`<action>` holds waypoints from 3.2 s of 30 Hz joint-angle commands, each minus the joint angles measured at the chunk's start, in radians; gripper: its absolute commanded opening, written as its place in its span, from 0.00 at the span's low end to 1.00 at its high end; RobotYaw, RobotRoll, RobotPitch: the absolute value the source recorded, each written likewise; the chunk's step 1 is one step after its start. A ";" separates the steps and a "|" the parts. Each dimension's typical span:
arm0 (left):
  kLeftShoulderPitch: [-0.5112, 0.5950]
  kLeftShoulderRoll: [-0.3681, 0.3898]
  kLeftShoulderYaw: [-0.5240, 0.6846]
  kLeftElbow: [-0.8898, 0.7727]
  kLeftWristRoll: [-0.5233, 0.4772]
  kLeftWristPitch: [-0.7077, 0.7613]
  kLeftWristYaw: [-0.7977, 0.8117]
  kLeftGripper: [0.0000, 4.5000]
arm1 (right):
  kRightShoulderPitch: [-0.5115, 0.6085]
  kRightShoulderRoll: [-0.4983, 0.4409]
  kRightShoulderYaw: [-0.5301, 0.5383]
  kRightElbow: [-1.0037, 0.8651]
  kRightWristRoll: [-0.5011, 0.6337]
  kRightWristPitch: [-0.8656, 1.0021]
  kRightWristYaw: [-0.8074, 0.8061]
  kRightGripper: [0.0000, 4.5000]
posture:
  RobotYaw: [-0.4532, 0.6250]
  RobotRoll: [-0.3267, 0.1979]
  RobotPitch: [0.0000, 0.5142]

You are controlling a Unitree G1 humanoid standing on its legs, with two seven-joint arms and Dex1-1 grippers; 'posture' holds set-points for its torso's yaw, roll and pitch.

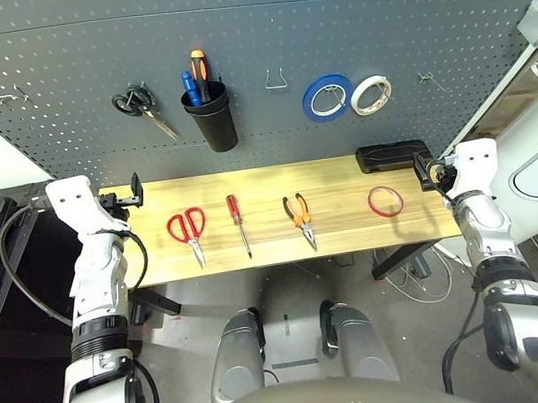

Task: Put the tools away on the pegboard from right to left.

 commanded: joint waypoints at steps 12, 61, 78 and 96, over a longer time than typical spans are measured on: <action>0.029 0.012 0.012 -0.035 -0.088 0.008 -0.141 1.00 | 0.025 0.001 0.012 -0.136 0.034 0.166 0.066 0.99 | 0.43 0.62 0.23; 0.109 0.239 -0.309 -0.514 -0.303 0.406 -0.859 1.00 | -0.266 0.088 0.255 0.134 -0.130 0.814 0.074 0.99 | 0.43 0.62 0.62; 0.073 0.233 -0.304 -0.593 -0.315 0.495 -0.789 1.00 | -0.295 0.093 0.295 0.294 -0.200 0.596 0.043 0.01 | 0.43 0.62 0.52; 0.046 0.235 -0.263 -0.520 -0.337 0.444 -0.825 1.00 | 0.017 -0.082 0.204 -0.626 -0.201 0.811 0.056 0.01 | 0.38 0.62 0.38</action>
